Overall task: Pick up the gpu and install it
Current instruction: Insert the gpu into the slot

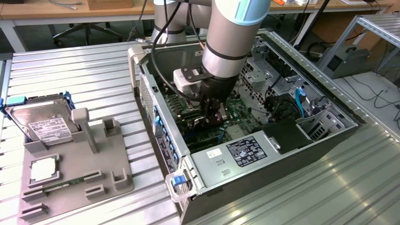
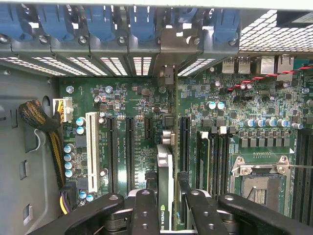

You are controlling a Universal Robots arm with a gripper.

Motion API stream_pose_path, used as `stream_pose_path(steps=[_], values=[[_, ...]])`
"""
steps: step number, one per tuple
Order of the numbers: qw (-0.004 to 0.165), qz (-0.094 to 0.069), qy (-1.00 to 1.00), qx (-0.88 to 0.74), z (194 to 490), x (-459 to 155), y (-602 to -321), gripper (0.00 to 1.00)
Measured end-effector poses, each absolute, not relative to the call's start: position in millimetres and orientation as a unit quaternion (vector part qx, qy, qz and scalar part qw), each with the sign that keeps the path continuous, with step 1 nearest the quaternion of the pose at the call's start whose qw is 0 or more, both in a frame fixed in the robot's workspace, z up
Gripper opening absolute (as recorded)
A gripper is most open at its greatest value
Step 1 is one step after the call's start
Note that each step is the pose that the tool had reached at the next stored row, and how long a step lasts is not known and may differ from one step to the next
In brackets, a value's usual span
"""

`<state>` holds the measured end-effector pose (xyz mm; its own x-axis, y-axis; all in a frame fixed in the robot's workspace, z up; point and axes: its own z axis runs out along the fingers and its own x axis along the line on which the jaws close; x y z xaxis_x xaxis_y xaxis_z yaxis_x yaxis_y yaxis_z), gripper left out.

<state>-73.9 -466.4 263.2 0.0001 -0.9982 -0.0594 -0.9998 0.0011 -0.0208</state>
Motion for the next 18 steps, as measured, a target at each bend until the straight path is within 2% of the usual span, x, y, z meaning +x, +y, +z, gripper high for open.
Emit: stream_pose_path(steps=[18], values=[[0.028,0.014,0.707,-0.707,260.7,-74.4,-465.3,0.27]])
